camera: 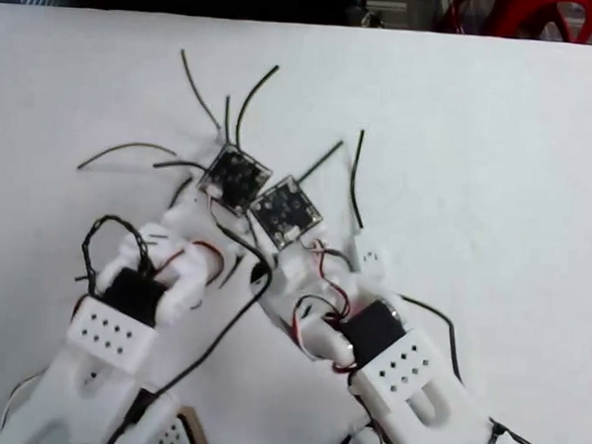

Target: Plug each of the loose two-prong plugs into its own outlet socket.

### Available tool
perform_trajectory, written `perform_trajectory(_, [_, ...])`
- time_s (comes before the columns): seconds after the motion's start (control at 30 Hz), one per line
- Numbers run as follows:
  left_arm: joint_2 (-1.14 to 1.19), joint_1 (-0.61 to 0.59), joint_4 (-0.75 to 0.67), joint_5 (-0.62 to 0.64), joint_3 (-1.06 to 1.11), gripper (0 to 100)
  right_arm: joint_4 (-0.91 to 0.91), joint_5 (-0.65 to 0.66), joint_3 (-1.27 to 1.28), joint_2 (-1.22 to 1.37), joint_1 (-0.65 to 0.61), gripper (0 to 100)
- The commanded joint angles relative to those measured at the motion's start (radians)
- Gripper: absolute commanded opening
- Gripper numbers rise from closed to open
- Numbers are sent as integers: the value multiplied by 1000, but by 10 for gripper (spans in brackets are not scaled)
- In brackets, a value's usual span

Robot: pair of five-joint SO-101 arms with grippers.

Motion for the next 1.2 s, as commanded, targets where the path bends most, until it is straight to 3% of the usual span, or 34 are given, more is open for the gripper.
perform_trajectory(0.0, [-110, 56, 15, -17, -37, 24, -12, 9, -3, -8, -2, 17])
perform_trajectory(0.47, [-338, -186, 20, 115, 60, 24, -33, -2, -11, -12, -5, 17])
perform_trajectory(0.6, [-340, -213, -84, 126, 127, 24, -31, -2, -9, -87, -7, 17])
perform_trajectory(0.77, [-343, -205, -264, 126, 235, 24, -33, -9, 26, -262, -13, 17])
perform_trajectory(1.0, [-343, -99, -301, 117, 199, 24, -59, -8, 132, -414, -122, 17])
perform_trajectory(1.17, [-344, 38, -301, -37, 196, 24, -70, -6, 158, -407, -120, 16])
